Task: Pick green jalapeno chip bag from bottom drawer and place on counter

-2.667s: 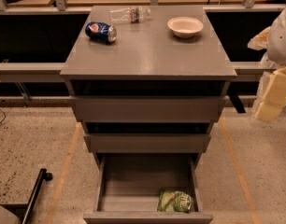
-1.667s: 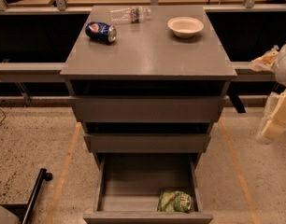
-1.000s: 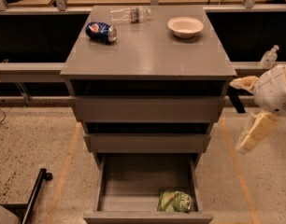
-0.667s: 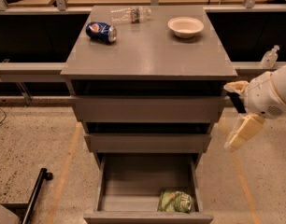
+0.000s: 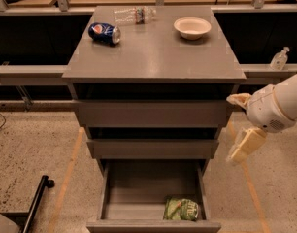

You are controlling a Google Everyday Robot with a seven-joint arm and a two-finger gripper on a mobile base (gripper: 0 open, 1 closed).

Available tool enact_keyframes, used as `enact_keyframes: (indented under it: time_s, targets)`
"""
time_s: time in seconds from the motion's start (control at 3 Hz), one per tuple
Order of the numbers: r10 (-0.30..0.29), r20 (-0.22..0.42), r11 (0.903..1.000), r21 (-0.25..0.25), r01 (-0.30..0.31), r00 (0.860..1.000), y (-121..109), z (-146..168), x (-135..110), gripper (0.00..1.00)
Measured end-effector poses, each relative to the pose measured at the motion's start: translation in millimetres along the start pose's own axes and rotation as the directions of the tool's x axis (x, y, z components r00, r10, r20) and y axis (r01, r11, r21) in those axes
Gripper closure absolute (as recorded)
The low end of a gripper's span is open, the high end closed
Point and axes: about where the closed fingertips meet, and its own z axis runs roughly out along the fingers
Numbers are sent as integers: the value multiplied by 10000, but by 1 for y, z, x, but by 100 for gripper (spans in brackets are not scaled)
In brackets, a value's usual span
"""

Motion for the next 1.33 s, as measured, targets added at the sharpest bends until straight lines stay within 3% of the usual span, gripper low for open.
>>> enact_keyframes:
  time_s: [0.67,1.0,1.33]
  targets:
    - [698,763,9954,-716,-644,9946,26,77,30,0]
    - [1217,1129,9882,-1064,-1098,9861,30,127,50,0]
    - [1217,1129,9882,-1065,-1097,9861,30,127,50,0]
